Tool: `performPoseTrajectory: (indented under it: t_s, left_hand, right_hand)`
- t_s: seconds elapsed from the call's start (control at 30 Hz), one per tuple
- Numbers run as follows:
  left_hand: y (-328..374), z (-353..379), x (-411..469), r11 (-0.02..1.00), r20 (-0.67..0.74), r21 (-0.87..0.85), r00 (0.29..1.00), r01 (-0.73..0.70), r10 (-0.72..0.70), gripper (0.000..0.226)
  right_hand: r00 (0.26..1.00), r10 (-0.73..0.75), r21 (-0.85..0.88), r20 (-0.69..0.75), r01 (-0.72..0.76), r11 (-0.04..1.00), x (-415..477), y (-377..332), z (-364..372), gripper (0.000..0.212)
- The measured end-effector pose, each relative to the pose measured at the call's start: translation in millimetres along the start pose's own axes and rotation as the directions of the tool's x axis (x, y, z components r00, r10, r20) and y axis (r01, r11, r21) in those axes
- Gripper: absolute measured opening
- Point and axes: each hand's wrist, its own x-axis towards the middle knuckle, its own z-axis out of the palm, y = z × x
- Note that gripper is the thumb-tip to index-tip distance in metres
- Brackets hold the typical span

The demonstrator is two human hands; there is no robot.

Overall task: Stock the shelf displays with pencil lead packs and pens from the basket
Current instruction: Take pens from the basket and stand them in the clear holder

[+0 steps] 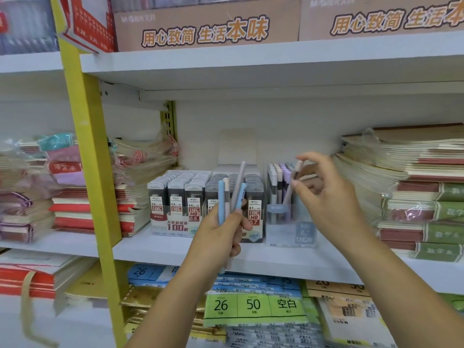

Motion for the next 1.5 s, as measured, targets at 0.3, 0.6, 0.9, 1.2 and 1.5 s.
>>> performPoseTrajectory:
  t_s: [0.3,0.6,0.9,1.2,1.5]
  left_hand:
    - [-4,-3,-1,0.999,0.027,0.031,1.000,-0.010,0.009,0.023]
    - [6,2,-8,0.998,0.127,0.055,0.992,-0.012,0.005,0.026]
    - [18,17,-20,0.997,0.278,0.072,0.961,-0.027,0.006,0.014]
    - [10,3,-17,0.994,0.110,-0.056,0.990,0.095,-0.089,0.028]
    - [20,9,-14,0.937,0.002,-0.348,1.000,0.025,-0.026,0.023]
  right_hand:
    - [0.999,0.032,-0.078,0.033,-0.029,0.997,2,14,9,0.043]
    - [1.000,0.027,-0.415,0.010,-0.021,0.910,0,9,18,0.037]
    - [0.935,0.193,0.352,0.299,-0.296,0.888,-11,-36,1,0.015]
    - [0.928,0.298,0.569,0.224,-0.373,0.733,-11,-19,-27,0.018]
    - [0.825,0.333,0.372,0.456,-0.517,0.771,-19,-20,-31,0.019]
